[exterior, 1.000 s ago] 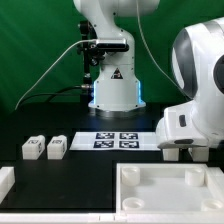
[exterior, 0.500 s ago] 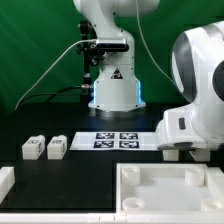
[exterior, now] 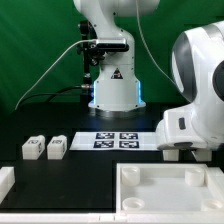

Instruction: Assemble one leg

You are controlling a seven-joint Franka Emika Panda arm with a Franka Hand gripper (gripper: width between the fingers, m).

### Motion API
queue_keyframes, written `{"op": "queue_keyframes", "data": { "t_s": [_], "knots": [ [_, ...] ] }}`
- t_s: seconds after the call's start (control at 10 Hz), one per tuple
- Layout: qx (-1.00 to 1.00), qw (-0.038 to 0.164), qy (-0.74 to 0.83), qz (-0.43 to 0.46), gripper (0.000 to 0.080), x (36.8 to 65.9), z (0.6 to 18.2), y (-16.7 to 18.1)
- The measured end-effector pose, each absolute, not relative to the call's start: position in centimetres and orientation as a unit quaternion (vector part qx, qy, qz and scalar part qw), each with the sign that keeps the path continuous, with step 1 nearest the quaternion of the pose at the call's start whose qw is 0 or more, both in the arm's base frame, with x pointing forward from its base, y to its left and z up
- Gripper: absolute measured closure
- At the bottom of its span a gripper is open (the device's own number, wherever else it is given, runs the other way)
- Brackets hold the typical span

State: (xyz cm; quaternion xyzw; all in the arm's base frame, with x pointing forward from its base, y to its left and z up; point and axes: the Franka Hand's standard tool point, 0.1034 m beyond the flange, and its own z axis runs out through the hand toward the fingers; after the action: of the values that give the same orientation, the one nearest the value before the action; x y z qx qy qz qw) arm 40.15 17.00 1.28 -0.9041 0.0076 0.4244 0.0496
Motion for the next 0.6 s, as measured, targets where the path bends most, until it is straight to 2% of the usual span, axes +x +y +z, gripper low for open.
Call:
{"op": "queue_keyframes", "data": {
  "t_s": [0.4,0.6],
  "knots": [
    [-0.906,0.054,0.000,0.420,0.0509,40.6,1.5,16.7],
    [-0.914,0.075,-0.028,0.397,0.0508,44.7,5.5,14.4]
  ]
}}
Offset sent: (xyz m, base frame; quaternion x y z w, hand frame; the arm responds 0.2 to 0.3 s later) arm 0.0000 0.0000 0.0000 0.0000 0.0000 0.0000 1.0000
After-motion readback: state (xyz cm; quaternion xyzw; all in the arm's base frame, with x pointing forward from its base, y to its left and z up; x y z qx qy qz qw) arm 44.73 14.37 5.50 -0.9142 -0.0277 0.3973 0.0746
